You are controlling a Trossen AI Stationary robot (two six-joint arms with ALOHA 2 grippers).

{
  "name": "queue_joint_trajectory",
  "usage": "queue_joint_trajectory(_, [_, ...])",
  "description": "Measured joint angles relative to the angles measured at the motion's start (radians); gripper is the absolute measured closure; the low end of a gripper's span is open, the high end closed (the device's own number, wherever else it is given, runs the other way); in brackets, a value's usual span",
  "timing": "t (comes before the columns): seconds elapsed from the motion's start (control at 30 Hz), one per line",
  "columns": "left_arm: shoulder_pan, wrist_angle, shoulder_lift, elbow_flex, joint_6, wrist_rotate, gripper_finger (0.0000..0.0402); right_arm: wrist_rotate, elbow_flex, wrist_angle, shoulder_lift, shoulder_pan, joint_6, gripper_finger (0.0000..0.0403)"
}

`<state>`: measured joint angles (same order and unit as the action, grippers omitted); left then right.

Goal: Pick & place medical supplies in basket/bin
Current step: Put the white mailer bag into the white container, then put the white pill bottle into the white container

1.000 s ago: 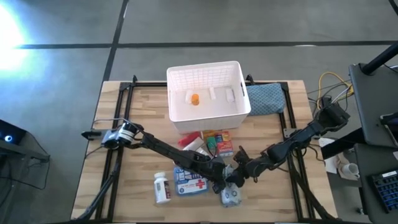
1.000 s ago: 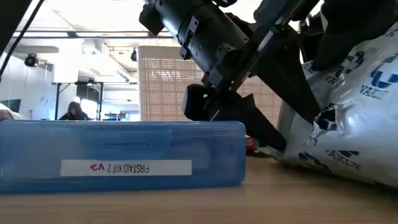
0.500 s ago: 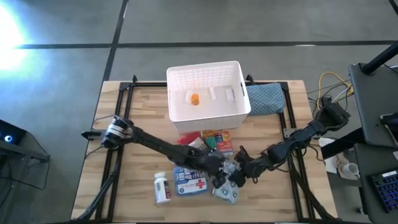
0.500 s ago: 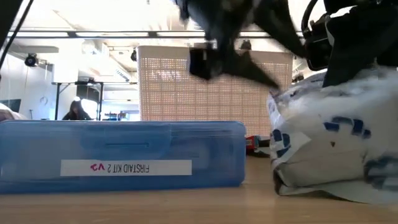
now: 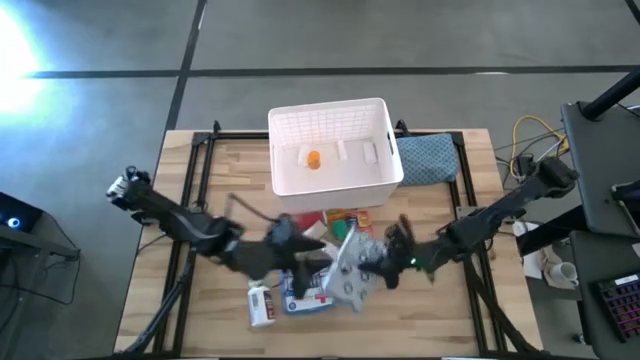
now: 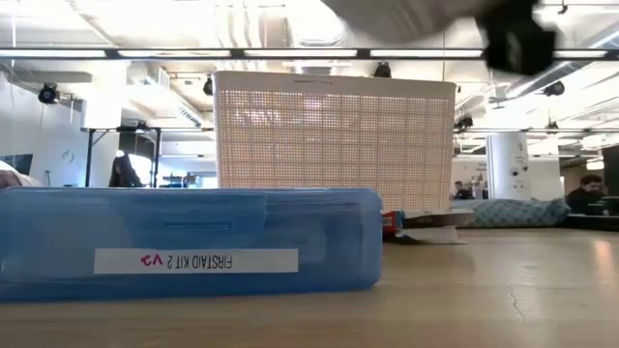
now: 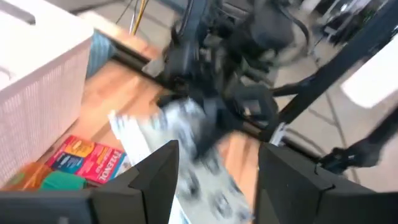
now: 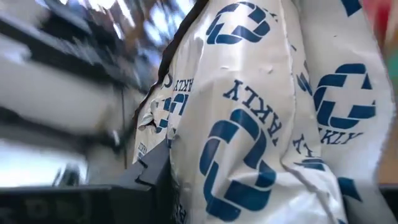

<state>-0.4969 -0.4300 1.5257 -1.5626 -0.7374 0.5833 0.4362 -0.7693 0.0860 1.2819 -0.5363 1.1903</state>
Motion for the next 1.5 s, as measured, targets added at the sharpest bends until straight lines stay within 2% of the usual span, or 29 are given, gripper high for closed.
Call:
queue_joint_trajectory(0.17, [-0.093,0.001,-0.054,0.008,0.0,0.076,0.0201,0.296,-0.099,-0.002,-0.131,0.042,-0.301,0.0244])
queue_joint_trajectory(0.23, [-0.116,0.0,-0.056,0.009,-0.004,0.076,0.0201,0.336,-0.141,-0.01,-0.174,0.106,-0.36,0.0244])
queue_joint_trajectory(0.43, [-0.127,-0.008,-0.019,0.018,-0.072,0.073,0.0201,0.075,-0.272,-0.276,-0.218,0.469,-0.309,0.0244])
queue_joint_trajectory(0.5, [-0.127,-0.032,-0.009,0.022,-0.102,0.072,0.0201,0.005,-0.314,-0.284,-0.188,0.607,-0.345,0.0243])
queue_joint_trajectory(0.63, [-0.146,-0.186,-0.006,0.022,-0.248,0.071,0.0201,-0.175,-0.413,-0.288,-0.062,0.838,-0.486,0.0231])
queue_joint_trajectory(0.7, [-0.158,-0.279,-0.006,0.023,-0.353,0.069,0.0201,-0.298,-0.481,-0.351,0.027,0.914,-0.551,0.0213])
queue_joint_trajectory(0.77, [-0.174,-0.382,-0.006,0.026,-0.466,0.065,0.0201,-0.358,-0.566,-0.46,0.113,0.953,-0.576,0.0191])
queue_joint_trajectory(0.87, [-0.2,-0.53,-0.006,0.035,-0.667,0.062,0.0201,-0.363,-0.706,-0.675,0.237,0.97,-0.644,0.0154])
queue_joint_trajectory(0.97, [-0.224,-0.631,-0.006,0.061,-0.876,0.029,0.0201,-0.282,-0.806,-0.829,0.325,0.958,-0.752,0.0125])
queue_joint_trajectory(1.07, [-0.238,-0.678,-0.006,0.109,-1.046,-0.056,0.0201,-0.198,-0.862,-0.875,0.361,0.919,-0.848,0.0103])
queue_joint_trajectory(1.17, [-0.238,-0.706,-0.007,0.176,-1.22,-0.177,0.0201,-0.182,-0.892,-0.884,0.365,0.876,-0.88,0.0087])
queue_joint_trajectory(1.27, [-0.238,-0.684,-0.007,0.262,-1.372,-0.291,0.0201,-0.175,-0.896,-0.902,0.348,0.828,-0.859,0.0079])
queue_joint_trajectory(1.37, [-0.238,-0.625,-0.007,0.338,-1.452,-0.419,0.0201,-0.174,-0.886,-0.906,0.311,0.782,-0.827,0.008])
queue_joint_trajectory(1.5, [-0.245,-0.498,0.005,0.41,-1.483,-0.457,0.0201,-0.174,-0.867,-0.936,0.282,0.732,-0.799,0.0085])
